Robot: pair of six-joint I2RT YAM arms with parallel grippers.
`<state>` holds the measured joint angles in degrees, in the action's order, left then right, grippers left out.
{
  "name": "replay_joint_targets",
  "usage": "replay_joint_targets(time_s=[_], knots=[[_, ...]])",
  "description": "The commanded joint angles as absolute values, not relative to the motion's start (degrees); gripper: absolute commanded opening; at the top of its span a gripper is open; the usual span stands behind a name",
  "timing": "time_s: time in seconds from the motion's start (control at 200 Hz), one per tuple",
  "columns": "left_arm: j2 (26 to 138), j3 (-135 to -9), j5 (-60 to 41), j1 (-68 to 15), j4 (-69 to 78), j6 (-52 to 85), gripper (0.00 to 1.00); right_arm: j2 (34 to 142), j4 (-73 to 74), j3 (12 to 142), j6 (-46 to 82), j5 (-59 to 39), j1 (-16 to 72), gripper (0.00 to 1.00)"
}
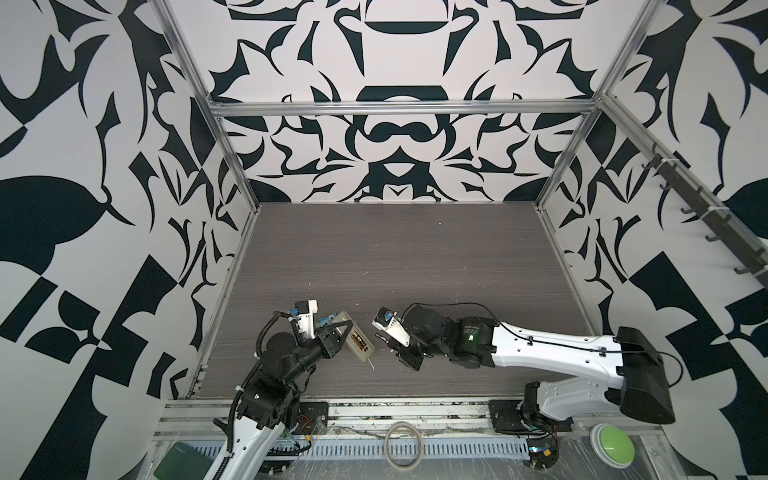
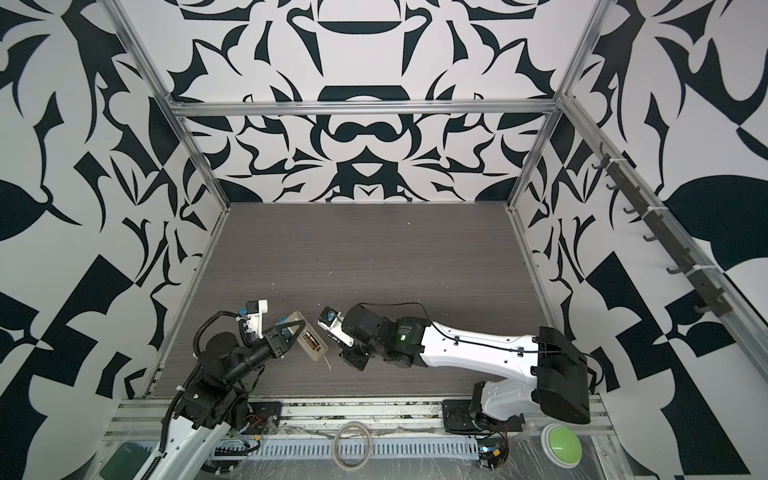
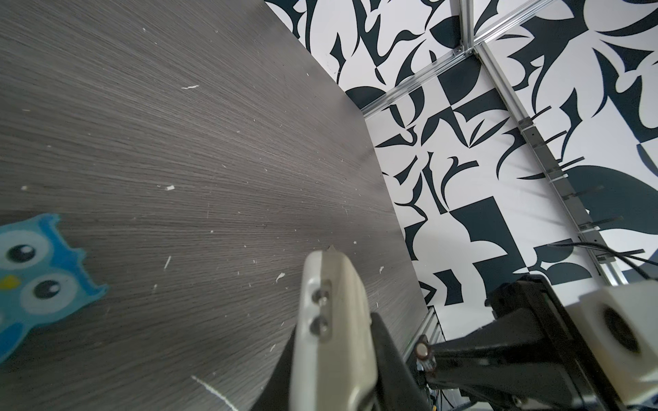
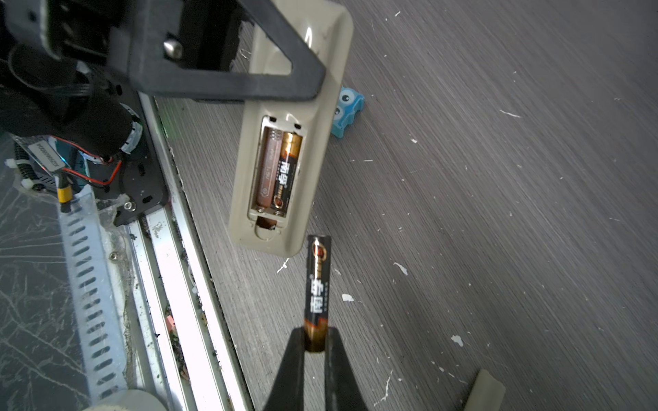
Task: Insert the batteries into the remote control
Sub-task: 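Carry the AA battery with the right gripper over the remote's compartment, then lower the battery into the compartment beside the seated battery with the right gripper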
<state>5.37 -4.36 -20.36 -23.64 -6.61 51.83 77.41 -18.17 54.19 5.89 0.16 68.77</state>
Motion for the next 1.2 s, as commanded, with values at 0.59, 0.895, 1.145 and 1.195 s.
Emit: replay_joint_targets(time_s=[0.59,0.895,1.145,1.195], knots=[[5.54,-2.73,-21.51,-23.75,-4.04,52.45,0.00,84.80,-14.33,62.03,7.21,-1.19,71.60,0.00],[5.34,-2.64,-21.75,-23.74,-4.14,52.44,0.00,87.22,-14.75,63.75,7.98,-0.33,71.71,0.00],[5.11,-2.29,-21.66,-23.78,-4.39,52.43,0.00,89.28,-16.09,65.63,8.70,0.18,71.66,0.00],[4.99,-2.20,-21.64,-23.81,-4.39,52.42,0.00,89.47,-16.00,65.74,8.70,0.02,71.65,0.00]])
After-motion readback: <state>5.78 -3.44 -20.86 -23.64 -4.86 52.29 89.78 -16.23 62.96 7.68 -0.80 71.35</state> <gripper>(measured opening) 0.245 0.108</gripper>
